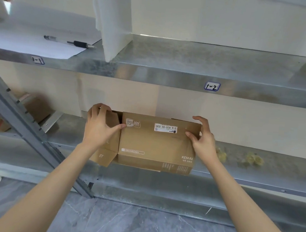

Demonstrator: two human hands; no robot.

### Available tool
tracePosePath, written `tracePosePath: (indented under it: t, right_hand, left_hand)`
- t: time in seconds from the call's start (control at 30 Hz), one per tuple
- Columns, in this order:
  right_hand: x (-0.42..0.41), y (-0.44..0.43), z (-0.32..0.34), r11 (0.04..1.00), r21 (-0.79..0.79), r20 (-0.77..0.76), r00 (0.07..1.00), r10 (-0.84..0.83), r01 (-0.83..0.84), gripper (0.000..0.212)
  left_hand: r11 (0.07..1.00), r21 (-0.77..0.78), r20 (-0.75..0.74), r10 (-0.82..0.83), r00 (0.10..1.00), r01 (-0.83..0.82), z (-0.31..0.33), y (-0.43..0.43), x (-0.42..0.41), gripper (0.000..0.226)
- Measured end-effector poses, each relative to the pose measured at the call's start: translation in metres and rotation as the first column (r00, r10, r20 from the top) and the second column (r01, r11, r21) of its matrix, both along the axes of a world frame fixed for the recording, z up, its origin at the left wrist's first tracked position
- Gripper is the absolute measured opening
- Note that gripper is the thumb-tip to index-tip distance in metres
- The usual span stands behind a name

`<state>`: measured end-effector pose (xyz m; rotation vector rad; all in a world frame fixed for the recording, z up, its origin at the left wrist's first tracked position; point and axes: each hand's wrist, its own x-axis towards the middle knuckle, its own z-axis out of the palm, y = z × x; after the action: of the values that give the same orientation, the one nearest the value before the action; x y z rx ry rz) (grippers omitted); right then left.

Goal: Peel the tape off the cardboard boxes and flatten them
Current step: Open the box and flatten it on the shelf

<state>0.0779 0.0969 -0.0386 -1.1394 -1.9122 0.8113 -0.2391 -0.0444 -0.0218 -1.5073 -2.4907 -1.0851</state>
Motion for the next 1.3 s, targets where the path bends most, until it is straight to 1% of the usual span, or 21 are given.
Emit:
tracePosePath:
  t: [0.07, 0.1, 0.17, 0.27, 0.33, 0.4, 0.47, 0.53, 0.63, 0.7, 0.77, 0.83, 0.87, 0.97, 1.03, 1.1, 1.17, 1.23, 1.3]
  right_hand:
    - [-0.010, 0.002, -0.009, 0.999, -0.028, 0.022, 1.000, -0.014, 0.014, 0.048]
    - [-0.014, 0.003, -0.012, 0.998, -0.050, 0.039, 0.999, -0.023, 0.025, 0.045]
    - [-0.023, 0.007, -0.020, 0.994, -0.098, 0.048, 0.998, -0.045, 0.050, 0.040]
    - [-0.035, 0.011, -0.031, 0.990, -0.127, 0.079, 0.995, -0.060, 0.069, 0.040]
    - [-0.040, 0.014, -0.038, 0.985, -0.152, 0.097, 0.993, -0.071, 0.086, 0.041]
    - [-0.044, 0.016, -0.047, 0.983, -0.125, 0.118, 0.985, -0.122, 0.137, 0.042]
    - [-0.046, 0.016, -0.060, 0.975, -0.080, 0.166, 0.968, -0.190, 0.206, 0.042]
    - [-0.048, 0.014, -0.073, 0.968, -0.073, 0.215, 0.952, -0.219, 0.240, 0.044]
    - [-0.051, 0.007, -0.092, 0.980, -0.046, 0.335, 0.928, -0.166, 0.192, 0.044]
    - [-0.051, 0.002, -0.100, 0.987, -0.042, 0.415, 0.902, -0.124, 0.155, 0.036]
    - [-0.054, -0.004, -0.106, 0.990, -0.018, 0.421, 0.899, -0.118, 0.138, 0.029]
    - [-0.058, -0.010, -0.113, 0.995, -0.016, 0.437, 0.896, -0.083, 0.099, 0.033]
    - [-0.061, -0.013, -0.118, 0.997, -0.038, 0.487, 0.873, -0.043, 0.070, 0.040]
    - [-0.066, -0.020, -0.127, 0.985, -0.172, 0.648, 0.754, 0.105, 0.011, 0.068]
    - [-0.064, -0.020, -0.129, 0.983, -0.184, 0.691, 0.709, 0.144, -0.021, 0.079]
    - [-0.060, -0.016, -0.129, 0.985, -0.166, 0.712, 0.684, 0.156, -0.051, 0.087]
    - [-0.057, -0.008, -0.128, 0.985, -0.164, 0.723, 0.671, 0.161, -0.060, 0.086]
    - [-0.055, -0.006, -0.128, 0.988, -0.149, 0.729, 0.669, 0.145, -0.051, 0.076]
    - [-0.057, -0.012, -0.129, 0.995, -0.095, 0.729, 0.677, 0.095, -0.037, 0.066]
  left_hand:
    - [0.999, -0.052, 0.067, -0.009, 0.998, 0.013, -0.010, 0.000, -0.001, 0.076]
    - [0.995, -0.094, 0.069, -0.028, 0.997, 0.034, -0.016, -0.001, -0.001, 0.078]
    - [0.973, -0.210, 0.026, -0.097, 0.995, 0.100, -0.032, -0.002, -0.001, 0.081]
    - [0.913, -0.355, 0.008, -0.213, 0.977, 0.202, -0.056, -0.003, 0.004, 0.073]
    - [0.879, -0.421, -0.020, -0.257, 0.966, 0.225, -0.071, -0.001, 0.006, 0.072]
    - [0.855, -0.465, -0.011, -0.263, 0.965, 0.227, -0.084, 0.003, 0.006, 0.076]
    - [0.838, -0.489, 0.040, -0.256, 0.966, 0.242, -0.093, 0.008, 0.007, 0.077]
    - [0.826, -0.500, 0.092, -0.250, 0.964, 0.261, -0.102, 0.011, 0.010, 0.076]
    - [0.826, -0.501, 0.179, -0.192, 0.965, 0.258, -0.116, 0.013, 0.016, 0.073]
    - [0.826, -0.517, 0.186, -0.146, 0.972, 0.224, -0.124, 0.013, 0.021, 0.071]
    - [0.831, -0.524, 0.175, -0.110, 0.979, 0.187, -0.129, 0.013, 0.024, 0.068]
    - [0.835, -0.527, 0.142, -0.094, 0.985, 0.156, -0.130, 0.013, 0.026, 0.067]
    - [0.832, -0.536, 0.116, -0.092, 0.989, 0.140, -0.129, 0.013, 0.027, 0.068]
    - [0.814, -0.576, 0.029, -0.074, 0.997, 0.077, -0.123, 0.011, 0.030, 0.069]
    - [0.806, -0.589, -0.029, -0.082, 0.996, 0.049, -0.120, 0.009, 0.031, 0.072]
    - [0.799, -0.599, -0.081, -0.129, 0.988, 0.055, -0.119, 0.011, 0.025, 0.076]
    - [0.790, -0.608, -0.112, -0.189, 0.976, 0.083, -0.122, 0.016, 0.017, 0.084]
    - [0.787, -0.603, -0.074, -0.219, 0.973, 0.131, -0.129, 0.020, 0.012, 0.091]
    - [0.791, -0.589, -0.024, -0.225, 0.974, 0.169, -0.137, 0.020, 0.011, 0.093]
